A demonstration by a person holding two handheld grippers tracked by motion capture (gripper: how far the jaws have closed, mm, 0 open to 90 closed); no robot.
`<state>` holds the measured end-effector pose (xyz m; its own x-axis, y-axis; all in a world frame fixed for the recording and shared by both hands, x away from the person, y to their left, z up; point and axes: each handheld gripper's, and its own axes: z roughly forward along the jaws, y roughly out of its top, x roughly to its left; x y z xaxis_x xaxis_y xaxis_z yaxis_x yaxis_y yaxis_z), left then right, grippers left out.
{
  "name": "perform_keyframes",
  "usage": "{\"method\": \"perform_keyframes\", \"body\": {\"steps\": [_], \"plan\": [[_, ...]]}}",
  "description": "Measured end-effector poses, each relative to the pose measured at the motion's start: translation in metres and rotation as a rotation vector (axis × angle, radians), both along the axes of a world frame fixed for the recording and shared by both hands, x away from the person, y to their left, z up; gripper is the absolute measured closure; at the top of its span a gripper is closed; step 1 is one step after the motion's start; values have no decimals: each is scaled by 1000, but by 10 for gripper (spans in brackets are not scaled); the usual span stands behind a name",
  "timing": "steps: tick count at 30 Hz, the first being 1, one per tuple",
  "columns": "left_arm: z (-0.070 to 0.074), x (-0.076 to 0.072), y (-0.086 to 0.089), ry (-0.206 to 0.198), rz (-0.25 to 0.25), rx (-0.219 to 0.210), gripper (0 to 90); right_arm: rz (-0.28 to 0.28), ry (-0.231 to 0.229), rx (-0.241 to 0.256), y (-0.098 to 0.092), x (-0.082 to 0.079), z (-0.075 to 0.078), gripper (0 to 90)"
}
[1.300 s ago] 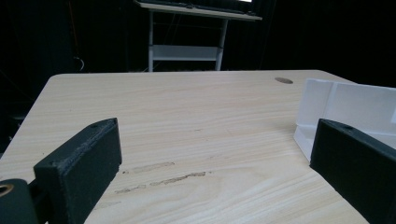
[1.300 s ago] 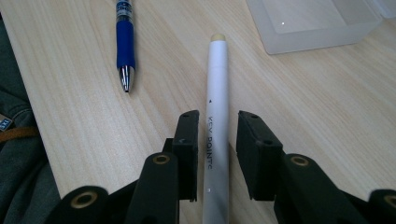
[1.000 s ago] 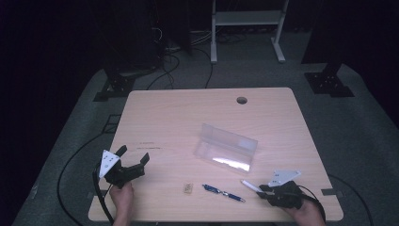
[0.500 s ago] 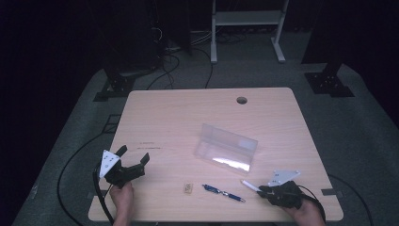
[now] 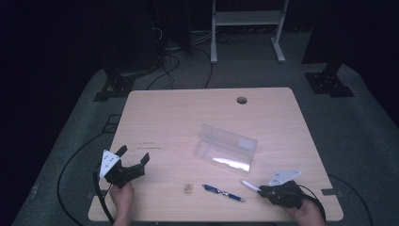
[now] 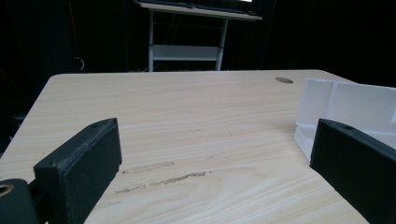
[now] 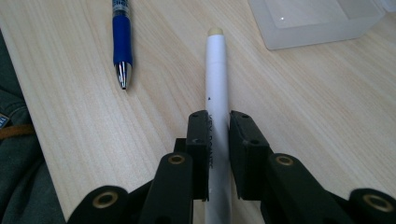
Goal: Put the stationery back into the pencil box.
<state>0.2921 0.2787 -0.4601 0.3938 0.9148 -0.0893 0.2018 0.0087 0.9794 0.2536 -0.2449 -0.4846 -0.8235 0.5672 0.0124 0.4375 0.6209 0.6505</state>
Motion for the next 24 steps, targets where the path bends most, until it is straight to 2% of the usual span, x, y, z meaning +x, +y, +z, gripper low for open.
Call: {"method": "perform_keyframes", "body": {"steps": [9, 14, 24], "plan": [[0, 0, 0, 3, 0, 1, 11, 5, -7, 19, 0, 0, 2, 781], [0, 0, 0, 3, -1, 1, 11, -3, -12, 49, -3, 0, 6, 781], [-1, 0, 1, 4, 4, 1, 11, 2, -31, 54, -1, 1, 13, 781]]}}
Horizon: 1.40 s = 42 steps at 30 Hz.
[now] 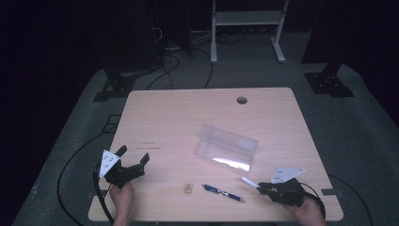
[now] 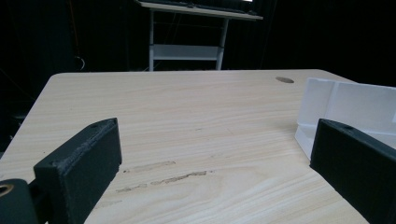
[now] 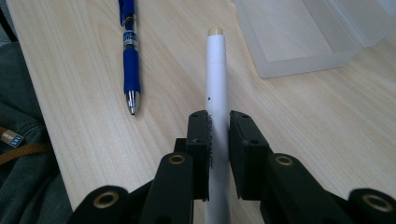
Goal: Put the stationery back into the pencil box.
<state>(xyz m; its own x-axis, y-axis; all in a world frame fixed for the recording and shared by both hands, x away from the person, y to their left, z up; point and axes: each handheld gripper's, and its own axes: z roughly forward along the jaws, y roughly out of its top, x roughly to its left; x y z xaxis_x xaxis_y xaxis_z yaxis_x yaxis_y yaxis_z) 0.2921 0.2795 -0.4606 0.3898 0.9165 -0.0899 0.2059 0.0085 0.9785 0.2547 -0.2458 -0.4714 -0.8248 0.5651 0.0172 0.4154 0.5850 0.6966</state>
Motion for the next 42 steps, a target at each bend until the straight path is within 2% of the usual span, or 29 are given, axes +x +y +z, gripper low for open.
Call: {"method": "perform_keyframes", "body": {"steps": [8, 16, 42], "plan": [[-1, 1, -1, 2, -1, 0, 11, 10, -23, 10, 4, 6, 13, 781], [0, 0, 0, 2, -2, 0, 11, 30, -43, 5, 16, 18, 26, 781], [0, 1, 0, 1, -5, -1, 11, 38, -55, 19, 38, 51, 39, 781]]}}
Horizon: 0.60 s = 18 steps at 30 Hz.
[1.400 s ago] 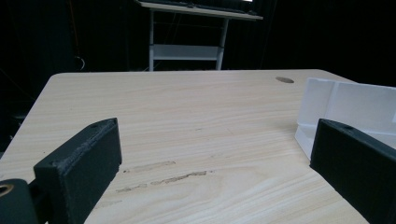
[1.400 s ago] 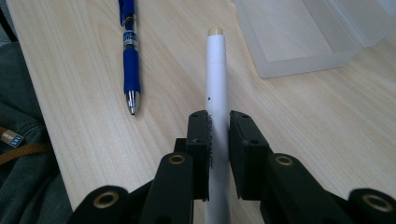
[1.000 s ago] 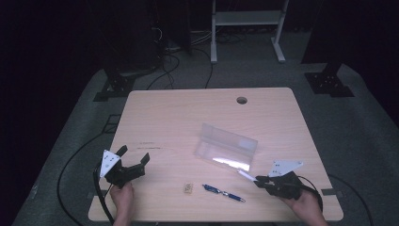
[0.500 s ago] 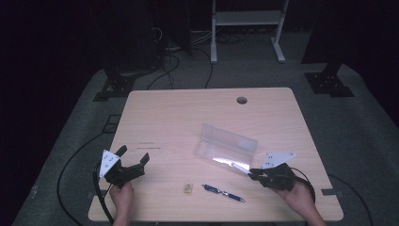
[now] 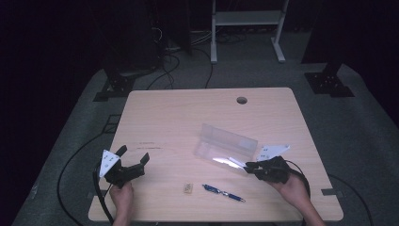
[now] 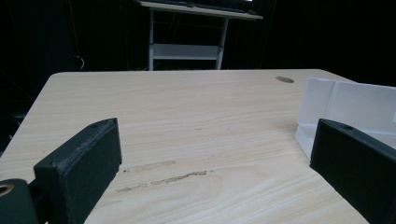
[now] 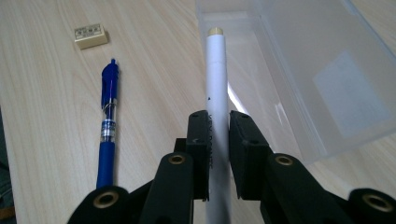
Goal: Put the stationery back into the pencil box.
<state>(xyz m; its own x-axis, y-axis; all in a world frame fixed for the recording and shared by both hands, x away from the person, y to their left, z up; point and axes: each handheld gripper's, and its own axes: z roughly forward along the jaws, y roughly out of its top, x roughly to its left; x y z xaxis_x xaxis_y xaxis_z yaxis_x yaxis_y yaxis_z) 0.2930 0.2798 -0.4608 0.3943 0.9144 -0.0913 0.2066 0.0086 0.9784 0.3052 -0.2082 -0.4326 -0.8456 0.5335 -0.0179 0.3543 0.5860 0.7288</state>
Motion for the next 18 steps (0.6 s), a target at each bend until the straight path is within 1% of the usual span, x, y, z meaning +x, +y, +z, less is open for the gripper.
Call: {"method": "perform_keyframes", "body": {"steps": [6, 18], "plan": [[0, 0, 0, -1, 0, -1, 11, -2, -1, -3, 5, 8, 3, 781], [0, 0, 0, 1, -1, -1, 11, 5, -3, -33, 17, 24, 10, 781]]}}
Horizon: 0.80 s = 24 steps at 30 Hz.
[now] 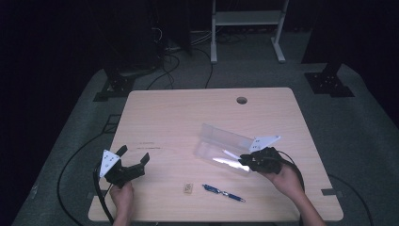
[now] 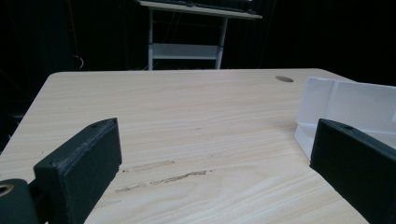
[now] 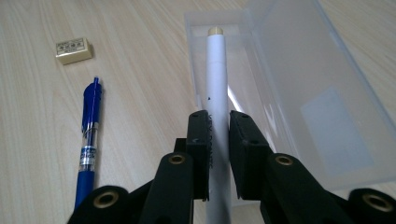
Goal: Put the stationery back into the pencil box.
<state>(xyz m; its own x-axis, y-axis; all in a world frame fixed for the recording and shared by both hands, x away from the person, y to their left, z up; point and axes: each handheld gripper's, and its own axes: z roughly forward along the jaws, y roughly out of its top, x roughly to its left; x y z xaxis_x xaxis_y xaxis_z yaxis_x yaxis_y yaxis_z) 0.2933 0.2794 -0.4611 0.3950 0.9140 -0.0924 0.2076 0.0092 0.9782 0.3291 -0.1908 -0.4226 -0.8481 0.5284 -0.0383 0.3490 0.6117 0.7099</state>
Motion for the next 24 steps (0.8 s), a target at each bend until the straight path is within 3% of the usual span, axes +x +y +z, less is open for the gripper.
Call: {"method": "perform_keyframes", "body": {"steps": [11, 24], "plan": [[0, 0, 1, -2, -1, -1, 11, 0, 2, -13, 8, 11, 5, 781], [0, 0, 0, -3, -1, -1, 11, -15, 10, -35, 16, 26, 0, 781]]}}
